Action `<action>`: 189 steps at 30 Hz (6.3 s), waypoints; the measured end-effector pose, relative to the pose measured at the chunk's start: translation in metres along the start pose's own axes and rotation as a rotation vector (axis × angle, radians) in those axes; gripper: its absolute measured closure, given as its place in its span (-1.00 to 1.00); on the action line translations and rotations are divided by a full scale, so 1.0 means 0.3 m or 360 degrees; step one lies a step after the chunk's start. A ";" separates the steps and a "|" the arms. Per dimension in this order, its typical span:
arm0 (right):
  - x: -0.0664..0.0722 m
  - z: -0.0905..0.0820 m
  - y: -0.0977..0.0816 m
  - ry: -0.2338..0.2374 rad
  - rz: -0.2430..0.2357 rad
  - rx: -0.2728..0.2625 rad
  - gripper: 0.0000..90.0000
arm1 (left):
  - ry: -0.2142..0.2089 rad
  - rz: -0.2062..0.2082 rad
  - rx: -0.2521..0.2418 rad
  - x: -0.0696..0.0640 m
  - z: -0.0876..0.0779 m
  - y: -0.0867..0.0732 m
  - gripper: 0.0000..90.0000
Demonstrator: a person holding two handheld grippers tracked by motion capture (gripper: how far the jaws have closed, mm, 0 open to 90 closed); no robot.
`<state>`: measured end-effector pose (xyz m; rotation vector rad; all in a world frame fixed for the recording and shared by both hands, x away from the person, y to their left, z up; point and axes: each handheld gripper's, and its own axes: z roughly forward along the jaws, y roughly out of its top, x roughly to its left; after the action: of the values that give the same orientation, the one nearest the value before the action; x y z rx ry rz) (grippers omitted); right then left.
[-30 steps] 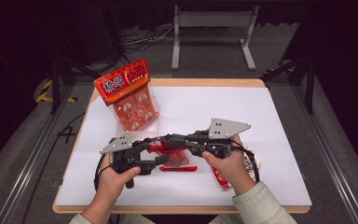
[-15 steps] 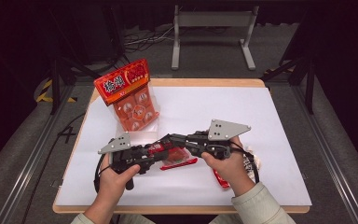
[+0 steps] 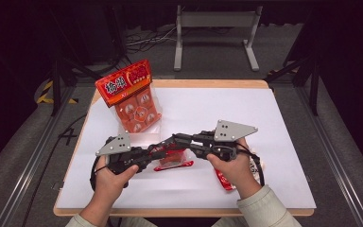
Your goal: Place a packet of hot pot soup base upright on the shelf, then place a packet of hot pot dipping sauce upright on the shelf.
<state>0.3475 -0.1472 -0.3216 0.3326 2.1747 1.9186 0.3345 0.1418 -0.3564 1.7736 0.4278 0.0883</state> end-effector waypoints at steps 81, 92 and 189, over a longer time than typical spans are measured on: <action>-0.114 -0.312 -0.137 -0.0398 0.0190 0.0054 0.07 | 0.0205 0.0098 0.0227 0.355 -0.168 0.025 1.00; -0.111 -0.304 -0.140 -0.0396 0.0180 0.0073 0.06 | 0.0200 0.0073 0.0254 0.376 -0.146 0.000 0.99; -0.115 -0.592 -0.345 -0.1051 0.0525 0.0555 -0.46 | 0.0277 0.0062 0.0186 0.044 0.041 -0.041 -0.87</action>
<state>0.3224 -0.3378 -0.4019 1.2511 2.0416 1.2628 0.3473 0.1371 -0.3733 1.8970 0.5329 0.2514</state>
